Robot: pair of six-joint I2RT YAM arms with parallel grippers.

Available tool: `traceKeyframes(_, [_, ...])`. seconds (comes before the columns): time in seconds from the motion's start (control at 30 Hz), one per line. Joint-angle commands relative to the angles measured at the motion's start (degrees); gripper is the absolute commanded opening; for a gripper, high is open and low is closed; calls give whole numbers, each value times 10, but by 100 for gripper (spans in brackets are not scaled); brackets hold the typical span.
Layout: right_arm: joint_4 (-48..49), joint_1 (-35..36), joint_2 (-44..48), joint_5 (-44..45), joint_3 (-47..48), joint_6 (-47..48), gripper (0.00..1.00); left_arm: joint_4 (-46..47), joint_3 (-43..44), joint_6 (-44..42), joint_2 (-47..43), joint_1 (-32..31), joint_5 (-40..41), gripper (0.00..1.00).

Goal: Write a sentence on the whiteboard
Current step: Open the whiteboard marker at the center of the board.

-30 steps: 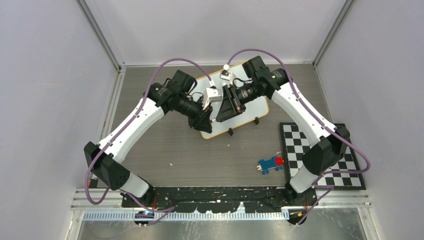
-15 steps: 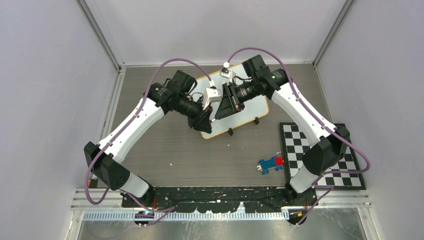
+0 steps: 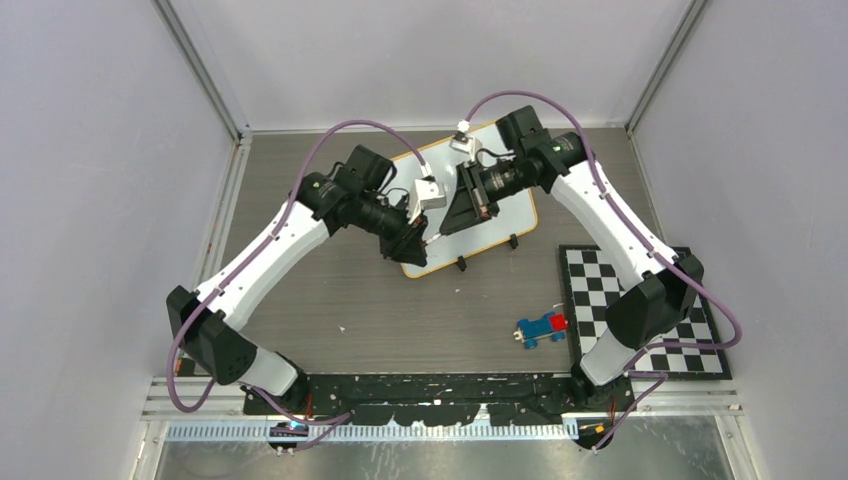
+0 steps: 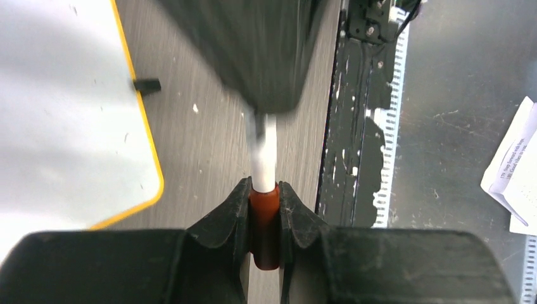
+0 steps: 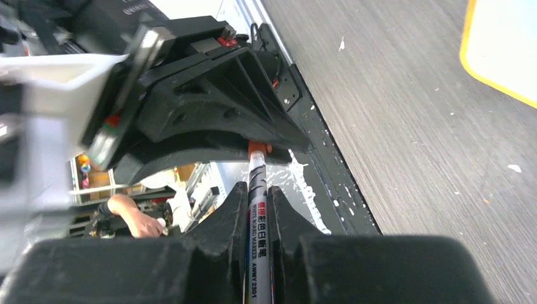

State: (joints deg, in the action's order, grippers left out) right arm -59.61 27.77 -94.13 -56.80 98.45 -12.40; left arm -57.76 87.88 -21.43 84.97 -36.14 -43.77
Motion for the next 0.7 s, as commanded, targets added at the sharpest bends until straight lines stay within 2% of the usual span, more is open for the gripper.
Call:
traceKeyframes(0.0, [-54,-65,28,10,63,53,0,-28,-39,-14,-40,8,23,0])
traceKeyframes(0.13, [-100,-103,21,10,105,93,0,-34,-62,-17,-52,26,23,0])
traceKeyframes(0.23, [-120,-123,22,17,127,118,0,-33,-74,-14,-70,64,-1,0])
traceKeyframes(0.33, [-115,-127,42,58,126,152,0,-16,-92,-3,-98,165,-47,0])
traceKeyframes(0.43, [-60,-127,79,150,104,156,0,3,-112,7,-118,269,-56,0])
traceKeyframes(0.5, [-2,-127,111,217,75,140,0,7,-121,0,-122,314,-28,0])
traceKeyframes(0.57, [12,-128,111,268,81,112,0,20,-139,-1,-122,336,52,0])
traceKeyframes(0.67, [13,-128,107,272,82,110,0,33,-168,-11,-108,349,146,0])
